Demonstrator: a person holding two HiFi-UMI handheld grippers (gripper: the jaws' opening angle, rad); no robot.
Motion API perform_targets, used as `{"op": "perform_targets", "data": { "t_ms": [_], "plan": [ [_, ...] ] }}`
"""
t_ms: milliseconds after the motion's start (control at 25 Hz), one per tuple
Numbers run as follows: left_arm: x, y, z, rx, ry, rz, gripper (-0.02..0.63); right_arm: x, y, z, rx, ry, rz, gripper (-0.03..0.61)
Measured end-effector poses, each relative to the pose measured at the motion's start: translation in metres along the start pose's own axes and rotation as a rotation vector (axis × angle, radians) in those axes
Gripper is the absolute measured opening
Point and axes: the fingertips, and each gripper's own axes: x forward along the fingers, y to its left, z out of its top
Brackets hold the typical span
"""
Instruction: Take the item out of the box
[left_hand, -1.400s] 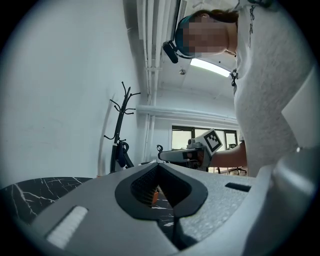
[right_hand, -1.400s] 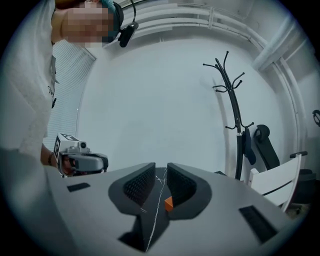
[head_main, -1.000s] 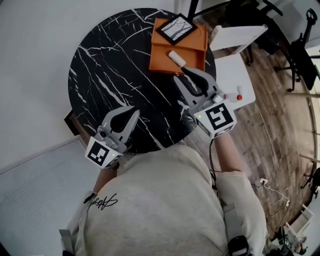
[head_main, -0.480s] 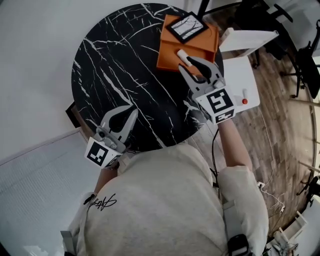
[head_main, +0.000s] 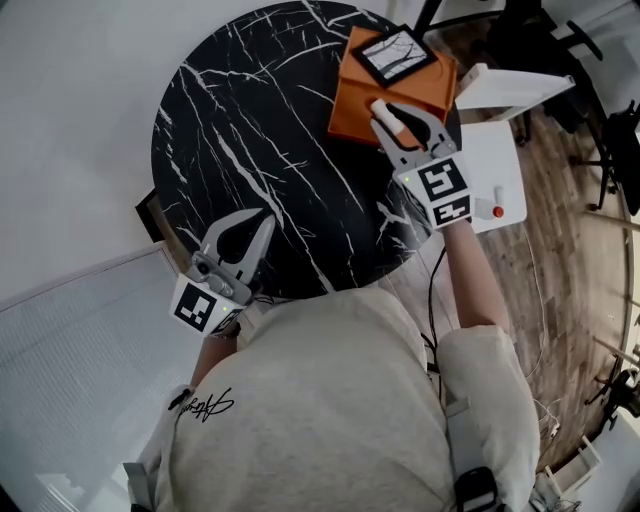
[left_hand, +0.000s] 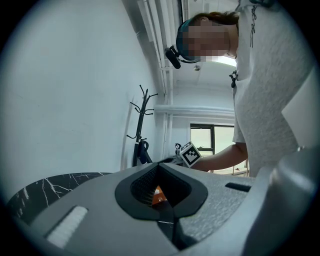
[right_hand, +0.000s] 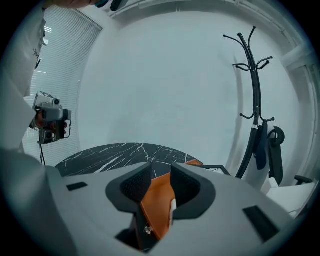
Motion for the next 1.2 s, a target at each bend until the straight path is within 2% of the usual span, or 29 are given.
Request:
{"op": "perform_targets", "data": {
  "t_ms": [520,1200],
  "plan": [
    [0.000,0.005,0.000,-0.016,0.009,0.031,0.000,0.031,-0.013,-0.036,-0.022,0.109,0.011,0.097],
    [-0.005,0.009,-0.001,-0.016,0.022,0.049,0.000,0.056,-0.028,-0.090,-0.064,0.321,0.040,0.098]
  ]
}}
